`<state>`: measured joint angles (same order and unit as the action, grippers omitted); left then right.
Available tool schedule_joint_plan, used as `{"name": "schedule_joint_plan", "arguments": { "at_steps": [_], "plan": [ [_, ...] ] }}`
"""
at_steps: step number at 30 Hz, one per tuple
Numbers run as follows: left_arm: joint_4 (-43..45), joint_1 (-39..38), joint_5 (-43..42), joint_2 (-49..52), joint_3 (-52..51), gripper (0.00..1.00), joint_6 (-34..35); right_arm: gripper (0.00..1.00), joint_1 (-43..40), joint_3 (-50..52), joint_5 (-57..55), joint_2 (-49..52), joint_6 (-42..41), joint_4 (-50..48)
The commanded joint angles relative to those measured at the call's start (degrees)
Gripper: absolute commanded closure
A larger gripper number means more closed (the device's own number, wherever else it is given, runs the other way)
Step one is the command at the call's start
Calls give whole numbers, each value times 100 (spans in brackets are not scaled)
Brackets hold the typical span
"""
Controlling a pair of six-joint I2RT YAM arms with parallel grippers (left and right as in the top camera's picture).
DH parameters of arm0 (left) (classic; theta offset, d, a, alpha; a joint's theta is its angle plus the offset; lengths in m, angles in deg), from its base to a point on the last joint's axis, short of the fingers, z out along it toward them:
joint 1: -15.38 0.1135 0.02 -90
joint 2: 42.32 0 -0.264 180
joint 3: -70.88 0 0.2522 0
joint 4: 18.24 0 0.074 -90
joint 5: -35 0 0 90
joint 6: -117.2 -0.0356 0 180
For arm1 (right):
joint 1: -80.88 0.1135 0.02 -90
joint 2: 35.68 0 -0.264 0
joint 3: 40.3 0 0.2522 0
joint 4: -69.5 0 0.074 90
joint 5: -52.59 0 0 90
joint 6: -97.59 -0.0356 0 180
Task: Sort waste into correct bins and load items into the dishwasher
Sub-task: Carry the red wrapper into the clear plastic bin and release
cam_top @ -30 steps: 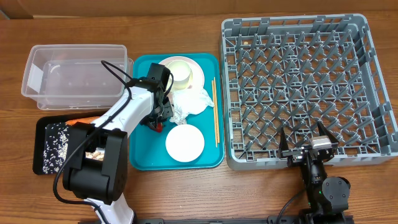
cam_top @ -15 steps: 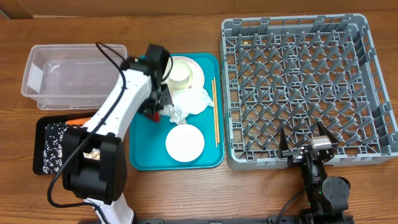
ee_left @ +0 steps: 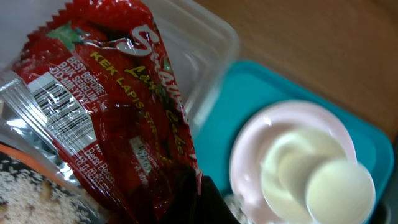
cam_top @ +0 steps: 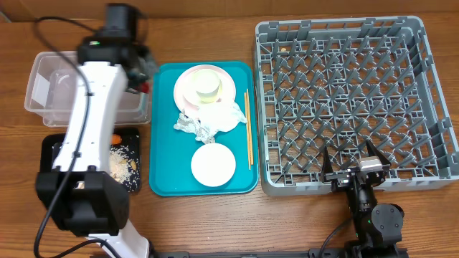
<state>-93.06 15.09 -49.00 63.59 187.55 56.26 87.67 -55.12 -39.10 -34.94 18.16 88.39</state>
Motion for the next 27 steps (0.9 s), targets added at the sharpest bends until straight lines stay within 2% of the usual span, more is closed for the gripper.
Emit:
{"name": "schedule_joint_plan", "arguments": {
  "at_steps": [1,6,19,22,24,25,27],
  "plan": [
    [297,645,-144,20,85,96,365,0,-17,61,33,-57,0,-48],
    [785,1207,-461,321,70,96,448,0,-15,61,33,-57,0,-48],
    [1410,2052,-470,1502,70,96,588,0,-17,61,33,-57,0,-48],
    [1495,2164,-719,1545,72,80,522,0,-17,61,33,-57,0,-48],
    [1631,2190,-1051,1488,107,49,138,0,-15,61,33,-57,0,-48],
    [1646,2192,-1143,1462,138,41,46,0,-17,61,33,-57,0,-48],
    [1602,2192,-1191,1381,256,34,2,0,-17,61,33,-57,0,-48]
  ]
}}
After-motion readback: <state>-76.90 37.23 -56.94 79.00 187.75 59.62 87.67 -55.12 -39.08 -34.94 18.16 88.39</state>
